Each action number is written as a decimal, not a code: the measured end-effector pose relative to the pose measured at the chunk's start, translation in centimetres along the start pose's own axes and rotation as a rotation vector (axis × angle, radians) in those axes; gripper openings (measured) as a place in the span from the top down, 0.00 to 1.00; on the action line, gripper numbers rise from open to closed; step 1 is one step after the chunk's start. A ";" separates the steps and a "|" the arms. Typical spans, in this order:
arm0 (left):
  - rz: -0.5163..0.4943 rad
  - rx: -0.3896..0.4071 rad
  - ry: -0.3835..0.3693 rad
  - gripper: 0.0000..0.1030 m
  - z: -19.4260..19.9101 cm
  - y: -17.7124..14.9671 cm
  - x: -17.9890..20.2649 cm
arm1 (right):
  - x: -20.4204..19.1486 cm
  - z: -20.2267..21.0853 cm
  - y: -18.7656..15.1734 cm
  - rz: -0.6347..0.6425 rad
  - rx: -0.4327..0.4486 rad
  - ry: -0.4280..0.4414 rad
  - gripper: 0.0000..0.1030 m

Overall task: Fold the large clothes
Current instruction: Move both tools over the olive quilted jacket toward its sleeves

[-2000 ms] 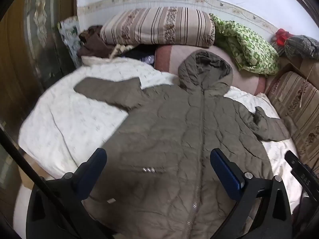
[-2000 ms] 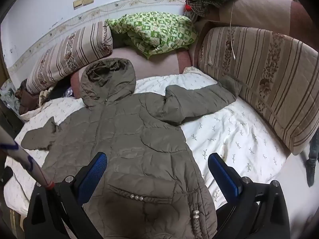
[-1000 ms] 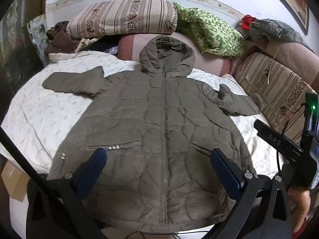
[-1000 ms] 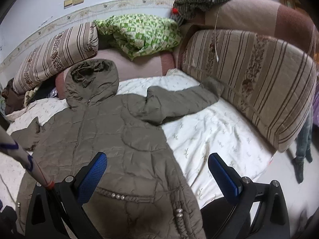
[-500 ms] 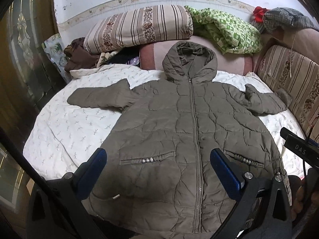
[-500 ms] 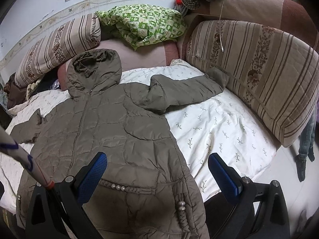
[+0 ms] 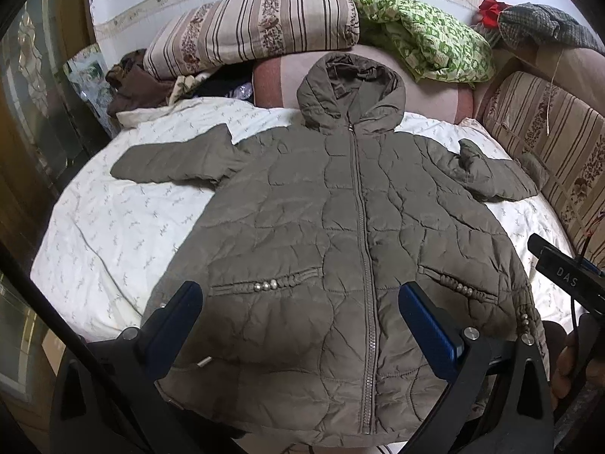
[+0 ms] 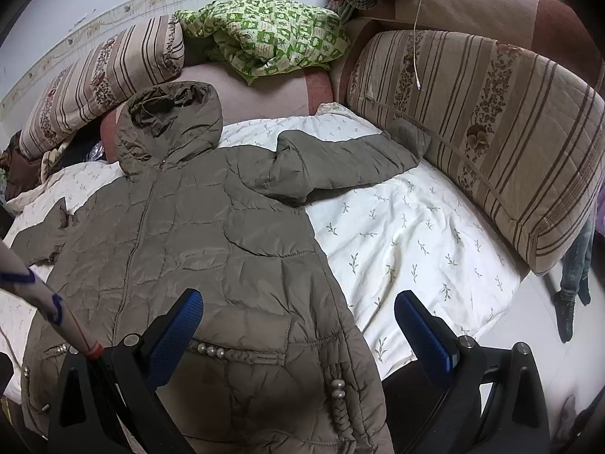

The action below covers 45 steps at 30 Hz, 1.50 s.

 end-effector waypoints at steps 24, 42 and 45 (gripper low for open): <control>0.033 -0.033 0.013 0.00 -1.2 0.0 -1.1 | -0.6 -0.8 -0.3 0.028 -0.014 -0.006 0.00; 0.032 -0.022 0.046 0.00 -1.7 0.0 -2.8 | -1.8 -1.2 -1.1 0.065 -0.025 -0.005 0.00; 0.045 -0.036 0.052 0.00 -2.1 0.0 -3.4 | -2.2 -1.3 -1.4 0.079 -0.030 -0.002 0.00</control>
Point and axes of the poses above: each gripper's, at about its wrist camera, not at the fingertips, and z roughly against the way its jaws point, x to its right, y to its top, the point moved 5 cm from there along -z, roughly the way its jaws point, and after that the axes turned 15 degrees about -y, right-handed, at the moved point
